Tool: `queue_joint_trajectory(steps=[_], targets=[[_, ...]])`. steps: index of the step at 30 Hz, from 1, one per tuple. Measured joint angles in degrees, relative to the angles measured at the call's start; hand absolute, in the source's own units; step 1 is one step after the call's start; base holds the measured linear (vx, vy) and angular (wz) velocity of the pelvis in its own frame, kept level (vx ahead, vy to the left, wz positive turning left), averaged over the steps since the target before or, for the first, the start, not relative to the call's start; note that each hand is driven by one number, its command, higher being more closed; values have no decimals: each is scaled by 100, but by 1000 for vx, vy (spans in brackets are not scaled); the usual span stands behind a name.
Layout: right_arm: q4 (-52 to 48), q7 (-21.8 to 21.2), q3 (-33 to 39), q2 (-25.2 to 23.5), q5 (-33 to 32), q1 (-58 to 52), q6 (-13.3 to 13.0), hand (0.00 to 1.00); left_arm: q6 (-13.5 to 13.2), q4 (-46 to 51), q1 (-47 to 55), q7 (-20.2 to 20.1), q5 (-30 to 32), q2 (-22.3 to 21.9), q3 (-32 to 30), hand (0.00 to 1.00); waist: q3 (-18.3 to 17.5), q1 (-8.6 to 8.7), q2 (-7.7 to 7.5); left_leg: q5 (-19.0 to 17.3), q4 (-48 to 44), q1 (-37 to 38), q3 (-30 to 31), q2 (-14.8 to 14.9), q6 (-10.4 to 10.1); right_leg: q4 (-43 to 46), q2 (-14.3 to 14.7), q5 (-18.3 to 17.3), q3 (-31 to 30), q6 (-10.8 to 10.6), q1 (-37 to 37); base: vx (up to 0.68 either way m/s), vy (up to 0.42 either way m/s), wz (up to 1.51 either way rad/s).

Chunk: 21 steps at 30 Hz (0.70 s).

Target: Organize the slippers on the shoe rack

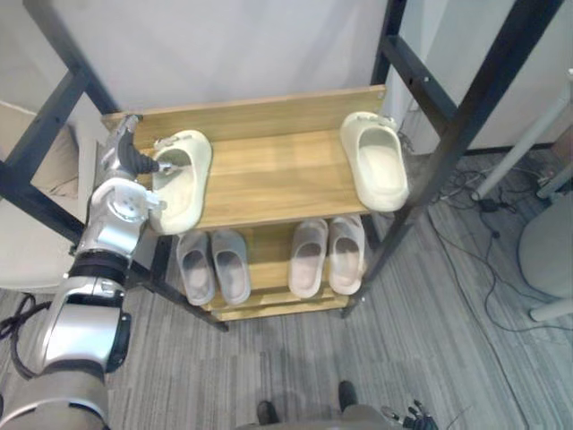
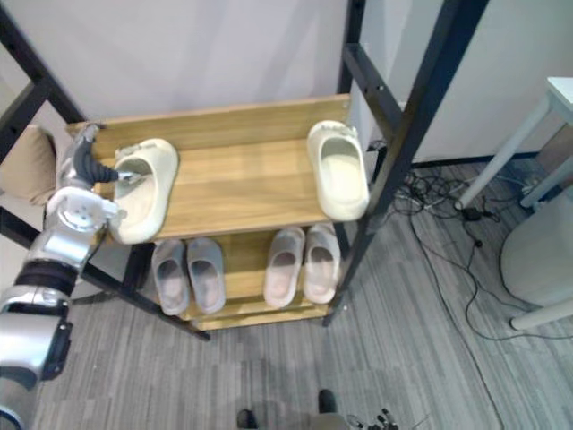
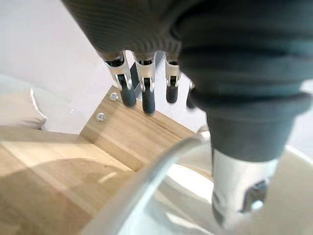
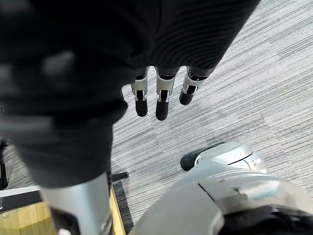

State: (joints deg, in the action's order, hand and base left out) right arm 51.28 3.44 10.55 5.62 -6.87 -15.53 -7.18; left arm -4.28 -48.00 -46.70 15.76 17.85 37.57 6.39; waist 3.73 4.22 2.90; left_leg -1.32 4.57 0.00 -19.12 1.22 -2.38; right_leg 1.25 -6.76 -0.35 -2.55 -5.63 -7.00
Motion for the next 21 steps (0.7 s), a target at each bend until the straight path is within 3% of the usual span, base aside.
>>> queue_joint_trajectory(steps=[12,21], targets=[[159,9,40,16,1,143,103,0,-15,6,-59,-4,-349,-105,28,100,26,16,28,14,28,31,-45,-44,20,-188,-16,121,-92,-20,114,-10,-24,-3],[363,37,46,91,-26,378,164,0,-22,863,41,114,-853,-1096,417,100,89,67,-6,79,31,121,259,-104,104,-305,-96,157,200,-32,376,-43,-33,16]])
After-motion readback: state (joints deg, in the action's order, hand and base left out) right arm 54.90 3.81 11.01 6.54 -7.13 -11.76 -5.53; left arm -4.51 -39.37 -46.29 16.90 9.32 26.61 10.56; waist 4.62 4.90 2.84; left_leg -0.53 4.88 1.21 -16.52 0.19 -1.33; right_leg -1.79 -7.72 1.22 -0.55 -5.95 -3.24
